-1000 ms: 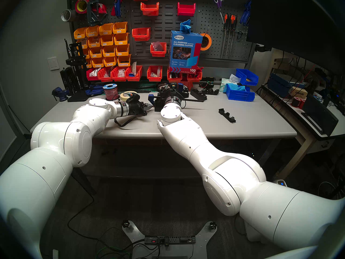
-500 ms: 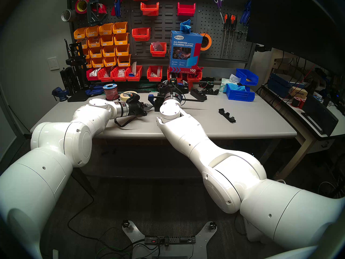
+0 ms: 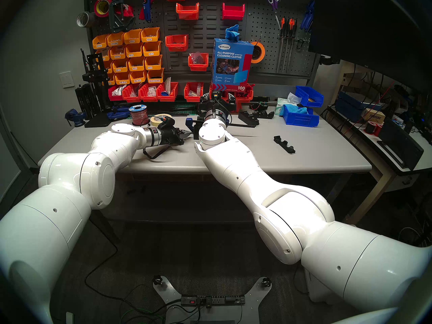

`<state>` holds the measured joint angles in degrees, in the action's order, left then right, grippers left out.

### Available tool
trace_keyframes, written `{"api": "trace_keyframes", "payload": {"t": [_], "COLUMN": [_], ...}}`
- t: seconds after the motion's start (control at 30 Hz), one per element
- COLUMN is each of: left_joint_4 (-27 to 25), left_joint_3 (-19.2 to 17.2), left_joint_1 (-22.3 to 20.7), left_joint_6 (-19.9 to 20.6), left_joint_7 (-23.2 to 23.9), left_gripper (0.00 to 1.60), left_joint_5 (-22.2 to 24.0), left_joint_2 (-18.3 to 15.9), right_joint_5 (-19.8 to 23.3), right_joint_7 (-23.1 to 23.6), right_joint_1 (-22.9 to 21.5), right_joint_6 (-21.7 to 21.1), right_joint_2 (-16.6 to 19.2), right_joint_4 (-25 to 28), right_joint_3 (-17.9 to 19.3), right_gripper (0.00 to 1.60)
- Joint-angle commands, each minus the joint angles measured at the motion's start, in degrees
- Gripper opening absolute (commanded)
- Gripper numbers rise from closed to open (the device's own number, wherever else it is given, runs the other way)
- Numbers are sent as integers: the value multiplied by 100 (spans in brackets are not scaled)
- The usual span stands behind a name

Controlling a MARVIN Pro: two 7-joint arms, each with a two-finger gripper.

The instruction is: Clamp the two 3D printed pieces together with the clamp

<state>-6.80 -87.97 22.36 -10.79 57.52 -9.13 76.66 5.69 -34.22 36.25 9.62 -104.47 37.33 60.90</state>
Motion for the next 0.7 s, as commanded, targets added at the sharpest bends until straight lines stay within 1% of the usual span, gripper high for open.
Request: {"api": "trace_keyframes", "payload": {"t": [0.0, 0.3, 0.67], "left_joint_4": [-135, -139, -170], "left_joint_3": [-39, -41, -52], "left_joint_1": [-256, -251, -304], "left_joint_6": [1, 3, 6], "left_joint_7": [-13, -27, -11], "left_gripper": [0, 0, 0], "left_joint_5": [37, 36, 45], "left_joint_2": [-6, -5, -21], "right_joint_5": [-121, -165, -248], "right_joint_7": [4, -24, -122], "right_joint_1": [-401, -487, -529], "right_joint_6": [96, 104, 88], "right_joint_2": [66, 217, 575], "right_joint_4": [362, 535, 741], "right_joint_3": [-30, -66, -46], "right_gripper": [160, 160, 160]}}
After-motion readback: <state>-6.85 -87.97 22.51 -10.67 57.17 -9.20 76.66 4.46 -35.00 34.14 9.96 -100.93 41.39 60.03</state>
